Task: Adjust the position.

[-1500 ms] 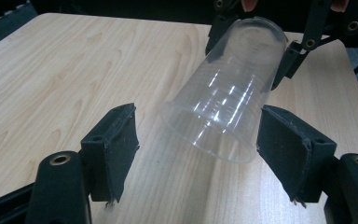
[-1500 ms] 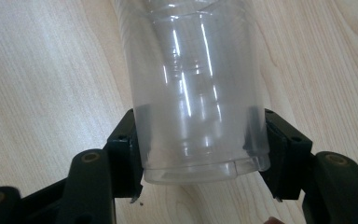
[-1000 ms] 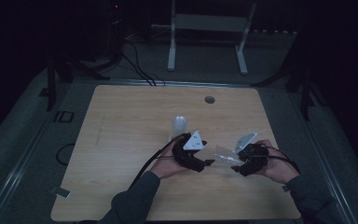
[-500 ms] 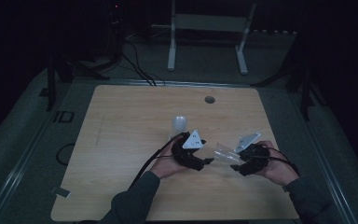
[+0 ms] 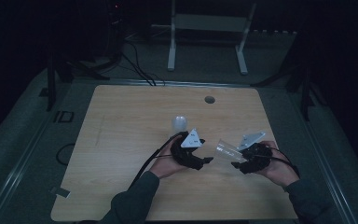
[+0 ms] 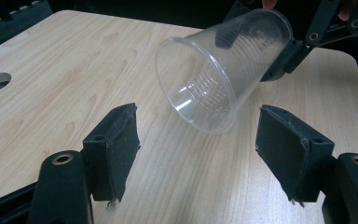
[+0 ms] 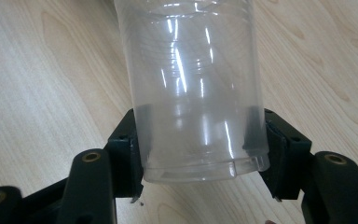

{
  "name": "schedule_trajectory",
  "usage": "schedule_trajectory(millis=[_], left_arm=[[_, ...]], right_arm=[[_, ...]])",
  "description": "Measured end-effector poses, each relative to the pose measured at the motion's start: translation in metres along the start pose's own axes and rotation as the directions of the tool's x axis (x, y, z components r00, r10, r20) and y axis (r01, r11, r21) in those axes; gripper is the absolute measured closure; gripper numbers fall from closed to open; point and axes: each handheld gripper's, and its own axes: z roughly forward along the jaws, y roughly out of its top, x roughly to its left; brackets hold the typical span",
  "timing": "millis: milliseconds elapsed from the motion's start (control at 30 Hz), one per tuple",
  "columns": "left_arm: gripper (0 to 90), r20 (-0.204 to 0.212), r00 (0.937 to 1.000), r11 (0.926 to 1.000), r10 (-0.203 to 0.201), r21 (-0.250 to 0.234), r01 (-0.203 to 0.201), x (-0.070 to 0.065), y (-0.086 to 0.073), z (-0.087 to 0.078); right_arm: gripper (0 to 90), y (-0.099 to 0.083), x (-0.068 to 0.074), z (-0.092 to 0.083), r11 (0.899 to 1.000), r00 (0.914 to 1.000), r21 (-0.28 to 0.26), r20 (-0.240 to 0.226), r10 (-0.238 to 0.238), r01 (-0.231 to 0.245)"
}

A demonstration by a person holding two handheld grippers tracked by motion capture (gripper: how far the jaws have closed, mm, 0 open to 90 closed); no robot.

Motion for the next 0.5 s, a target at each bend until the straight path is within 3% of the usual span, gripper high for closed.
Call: schedule_trajectory(millis=[500], left_arm=[[29.4, 0.000, 1.0000, 0.9998, -0.003, -0.020, 0.003, -0.0007, 0.0002, -0.0010]], right_arm=[[41.4, -0.0060, -0.0042, -0.0037, 0.994, 0.9968, -0.077, 0.018, 0.078, -0.076]])
